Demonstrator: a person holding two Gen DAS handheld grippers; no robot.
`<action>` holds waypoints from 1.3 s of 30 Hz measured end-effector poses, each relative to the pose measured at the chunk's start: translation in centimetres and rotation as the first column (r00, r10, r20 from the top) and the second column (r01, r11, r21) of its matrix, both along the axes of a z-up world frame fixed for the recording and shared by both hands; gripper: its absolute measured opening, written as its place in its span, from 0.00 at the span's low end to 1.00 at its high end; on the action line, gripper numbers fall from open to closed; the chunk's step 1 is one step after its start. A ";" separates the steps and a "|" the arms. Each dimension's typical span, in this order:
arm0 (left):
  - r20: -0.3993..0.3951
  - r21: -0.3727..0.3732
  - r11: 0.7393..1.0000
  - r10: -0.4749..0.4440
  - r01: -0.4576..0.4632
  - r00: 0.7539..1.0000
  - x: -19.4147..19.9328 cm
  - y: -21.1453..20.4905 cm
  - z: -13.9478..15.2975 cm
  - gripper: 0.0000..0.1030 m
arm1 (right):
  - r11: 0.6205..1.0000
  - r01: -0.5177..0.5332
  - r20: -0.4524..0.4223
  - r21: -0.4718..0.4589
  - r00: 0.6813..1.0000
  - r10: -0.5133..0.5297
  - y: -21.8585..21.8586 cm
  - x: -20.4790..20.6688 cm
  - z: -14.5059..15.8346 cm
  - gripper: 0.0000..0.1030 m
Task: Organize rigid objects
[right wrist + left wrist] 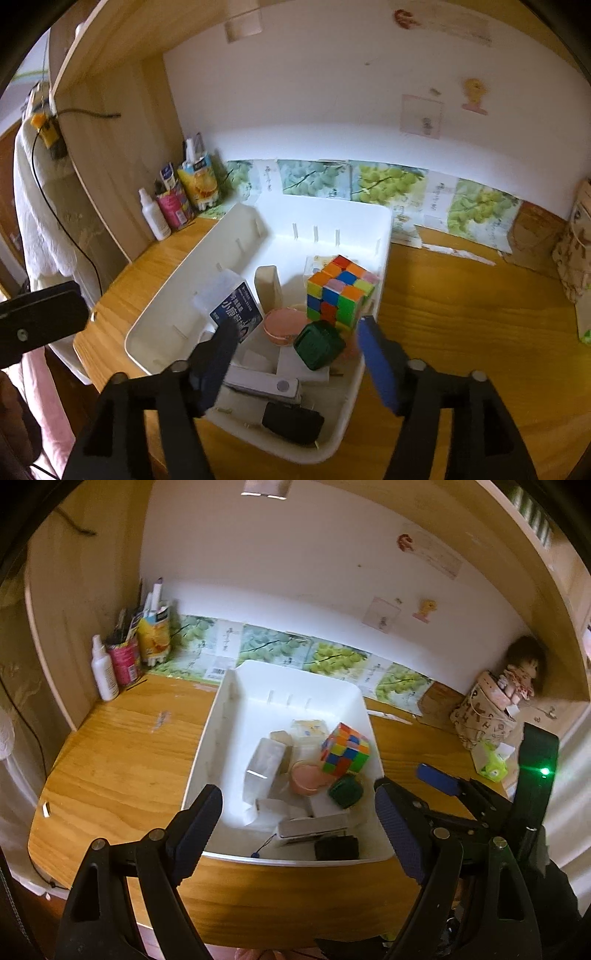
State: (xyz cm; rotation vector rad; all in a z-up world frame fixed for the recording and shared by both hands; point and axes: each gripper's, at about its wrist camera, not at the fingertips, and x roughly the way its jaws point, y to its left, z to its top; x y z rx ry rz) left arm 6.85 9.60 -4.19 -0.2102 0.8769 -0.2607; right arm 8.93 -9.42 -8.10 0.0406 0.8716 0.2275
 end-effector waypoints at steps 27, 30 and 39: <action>0.043 0.111 0.992 0.048 -0.053 0.998 -2.8 -13.1 3.9 0.84 | 0.969 0.244 -0.172 0.018 0.956 -0.238 -14.9 -9.4 5.9 0.82; 0.058 0.152 0.986 0.058 -0.066 0.997 -3.2 -13.5 4.3 0.84 | 0.966 0.260 -0.157 0.003 0.954 -0.256 -14.6 -9.9 6.2 0.82; 0.059 0.192 0.979 0.055 -0.066 0.997 -3.7 -13.2 4.9 1.00 | 0.945 0.325 -0.136 -0.039 0.935 -0.328 -14.4 -9.6 6.3 0.97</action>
